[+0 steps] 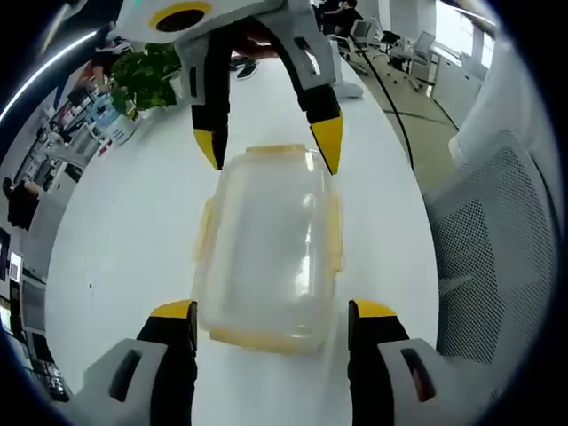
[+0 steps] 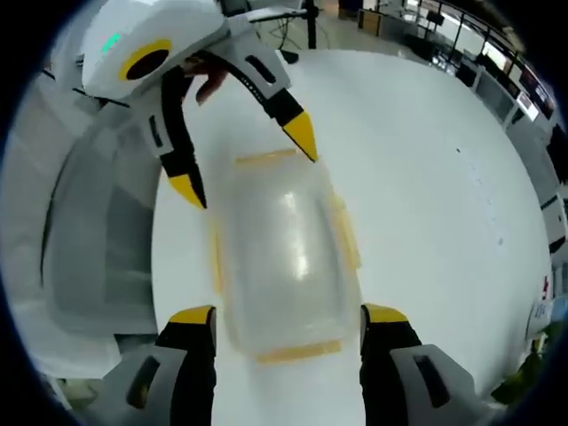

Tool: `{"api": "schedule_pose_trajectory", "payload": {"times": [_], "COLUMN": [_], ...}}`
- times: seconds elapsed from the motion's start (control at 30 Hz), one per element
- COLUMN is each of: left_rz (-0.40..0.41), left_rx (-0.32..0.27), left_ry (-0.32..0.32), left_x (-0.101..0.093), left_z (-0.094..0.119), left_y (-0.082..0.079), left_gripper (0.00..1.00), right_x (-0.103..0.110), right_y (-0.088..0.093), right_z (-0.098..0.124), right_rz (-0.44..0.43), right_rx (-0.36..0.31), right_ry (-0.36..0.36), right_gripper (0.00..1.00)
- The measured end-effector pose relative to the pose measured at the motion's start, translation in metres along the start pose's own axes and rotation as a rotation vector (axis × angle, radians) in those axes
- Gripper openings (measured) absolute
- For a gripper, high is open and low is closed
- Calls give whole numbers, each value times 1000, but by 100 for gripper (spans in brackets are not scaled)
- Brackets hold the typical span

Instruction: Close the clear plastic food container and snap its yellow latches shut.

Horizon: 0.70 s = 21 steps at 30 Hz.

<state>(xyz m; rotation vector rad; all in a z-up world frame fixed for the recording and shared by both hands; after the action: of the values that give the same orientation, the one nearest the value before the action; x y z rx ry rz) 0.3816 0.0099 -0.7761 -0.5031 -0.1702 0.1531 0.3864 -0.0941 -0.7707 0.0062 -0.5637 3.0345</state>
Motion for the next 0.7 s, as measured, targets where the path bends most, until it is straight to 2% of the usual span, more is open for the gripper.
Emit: {"api": "schedule_pose_trajectory", "payload": {"times": [0.1,0.47,0.53,0.7], "left_rz": [20,-19,-27,-25], "left_rx": [-14,38,51,64], "left_ry": [12,30,28,33], "left_x": [3,9,11,12], "left_z": [0,-9,-11,-16], "left_y": [-3,3,5,6], "left_gripper": [74,82,82,82], "right_x": [1,-2,-4,-3], "right_y": [2,8,8,7], "right_z": [-2,-9,-11,-15], "right_rz": [15,63,96,115], "right_rx": [13,37,42,45], "right_ry": [10,58,83,82], "right_gripper": [69,71,72,73]}}
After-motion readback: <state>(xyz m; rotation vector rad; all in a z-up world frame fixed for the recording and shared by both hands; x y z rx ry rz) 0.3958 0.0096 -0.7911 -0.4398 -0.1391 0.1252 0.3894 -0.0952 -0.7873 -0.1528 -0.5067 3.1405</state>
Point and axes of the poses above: the point that each gripper's makers call its tool centre point, and the gripper's own axes: z roughly backward along the fingers, x roughly to its left, y roughly out of its underside, the point moved 2 cm from there along z, roughly backward along the fingers, and after that the axes turned 8 degrees about z, right-handed, at the moved point
